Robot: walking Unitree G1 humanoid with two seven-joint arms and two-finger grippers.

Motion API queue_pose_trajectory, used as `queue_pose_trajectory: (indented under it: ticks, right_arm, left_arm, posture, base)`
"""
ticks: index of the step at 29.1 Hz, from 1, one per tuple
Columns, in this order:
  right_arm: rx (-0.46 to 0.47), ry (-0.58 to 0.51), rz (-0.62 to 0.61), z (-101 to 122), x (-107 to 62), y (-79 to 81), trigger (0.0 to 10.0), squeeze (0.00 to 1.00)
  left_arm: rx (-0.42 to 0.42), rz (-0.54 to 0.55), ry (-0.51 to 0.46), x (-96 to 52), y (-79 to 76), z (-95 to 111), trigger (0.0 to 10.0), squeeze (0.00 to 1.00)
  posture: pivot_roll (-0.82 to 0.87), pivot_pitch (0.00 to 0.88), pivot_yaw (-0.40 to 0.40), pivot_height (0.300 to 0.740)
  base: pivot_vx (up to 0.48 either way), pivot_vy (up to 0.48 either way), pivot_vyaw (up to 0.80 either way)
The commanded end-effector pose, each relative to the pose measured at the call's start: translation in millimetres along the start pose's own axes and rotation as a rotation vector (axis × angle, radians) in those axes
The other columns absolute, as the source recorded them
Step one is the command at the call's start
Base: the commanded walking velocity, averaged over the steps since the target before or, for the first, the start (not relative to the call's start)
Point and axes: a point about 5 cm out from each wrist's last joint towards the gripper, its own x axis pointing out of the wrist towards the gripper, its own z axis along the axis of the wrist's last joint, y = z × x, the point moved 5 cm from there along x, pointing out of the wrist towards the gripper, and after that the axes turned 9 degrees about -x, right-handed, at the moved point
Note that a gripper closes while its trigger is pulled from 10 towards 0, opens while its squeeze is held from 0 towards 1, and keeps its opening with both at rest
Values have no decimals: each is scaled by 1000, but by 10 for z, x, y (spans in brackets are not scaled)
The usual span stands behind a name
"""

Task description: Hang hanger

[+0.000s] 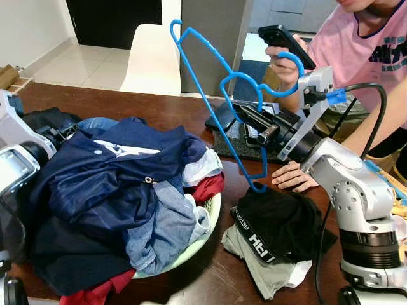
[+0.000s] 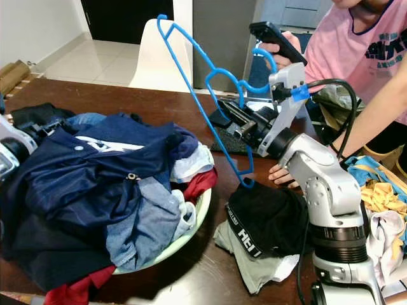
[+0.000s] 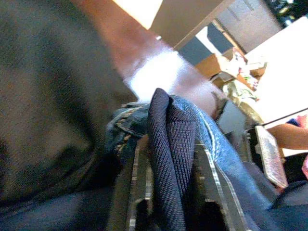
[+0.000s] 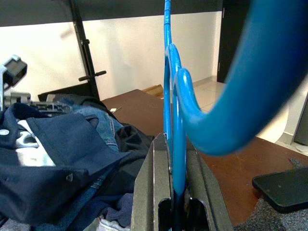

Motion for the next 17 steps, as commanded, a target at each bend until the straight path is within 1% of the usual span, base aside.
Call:
queue_pose_trajectory:
  ticks: [1, 2, 3, 4, 5, 6, 7, 8, 9, 10, 11, 12, 13, 15, 17]
  right_arm:
    - [2, -8, -10, 13, -17, -16, 10000, 0]
    - [4, -10, -13, 15, -16, -20, 10000, 0]
    - [4, -10, -13, 15, -16, -20, 10000, 0]
    - [5, -11, -15, 16, -16, -22, 10000, 0]
    - [5, -11, -15, 16, -16, -22, 10000, 0]
    - [6, -14, -17, 20, -16, -29, 10000, 0]
    - [6, -14, -17, 20, -16, -29, 10000, 0]
    - [6, -16, -18, 21, -17, -30, 10000, 0]
    - [6, -17, -20, 23, -18, -35, 10000, 0]
    - [6, -18, -21, 25, -18, -38, 10000, 0]
    - [6, -18, -22, 24, -17, -41, 10000, 0]
    - [6, -19, -23, 23, -16, -42, 10000, 0]
    - [6, -19, -23, 22, -14, -41, 10000, 0]
    - [6, -19, -23, 22, -13, -41, 10000, 0]
    - [8, -22, -24, 21, -11, -40, 10000, 0]
  left_arm:
    - [73, -81, -48, -72, -234, 192, 0, 0]
    - [112, -157, -80, -123, -428, 303, 0, 0]
    - [112, -157, -80, -123, -428, 303, 0, 0]
    - [139, -211, -100, -165, -563, 371, 0, 0]
    - [139, -211, -100, -165, -563, 371, 0, 0]
    - [259, -341, -167, -342, -947, 602, 0, 0]
    - [259, -341, -167, -342, -947, 602, 0, 0]
    - [303, -380, -196, -416, -1071, 685, 0, 0]
    - [359, -427, -225, -503, -1208, 759, 1922, 0]
    - [389, -452, -241, -551, -1278, 795, 1922, 0]
    - [426, -470, -243, -585, -1332, 805, 3804, 0]
    - [464, -477, -247, -613, -1375, 818, 4902, 0]
    - [485, -476, -251, -628, -1398, 831, 5451, 0]
    - [498, -474, -255, -637, -1411, 841, 5451, 0]
    - [515, -459, -293, -656, -1429, 916, 7804, 0]
  posture:
    - [115, 93, -33, 740]
    - [116, 90, -32, 740]
    - [116, 90, -32, 740]
    - [116, 90, -32, 740]
    - [116, 90, -32, 740]
    - [119, 89, -31, 740]
    - [119, 89, -31, 740]
    - [119, 89, -31, 740]
    - [123, 87, -31, 740]
    - [123, 87, -31, 740]
    - [128, 86, -30, 740]
    - [128, 86, -30, 740]
    - [128, 85, -29, 740]
    - [128, 85, -29, 740]
    - [131, 84, -27, 740]
  base:
    - [0, 0, 0]
    - [0, 0, 0]
    - [0, 0, 0]
    - [0, 0, 0]
    - [0, 0, 0]
    - [0, 0, 0]
    - [0, 0, 0]
    - [0, 0, 0]
    - [0, 0, 0]
    - [0, 0, 0]
    - [0, 0, 0]
    - [0, 0, 0]
    - [0, 0, 0]
    - [0, 0, 0]
    - [0, 0, 0]
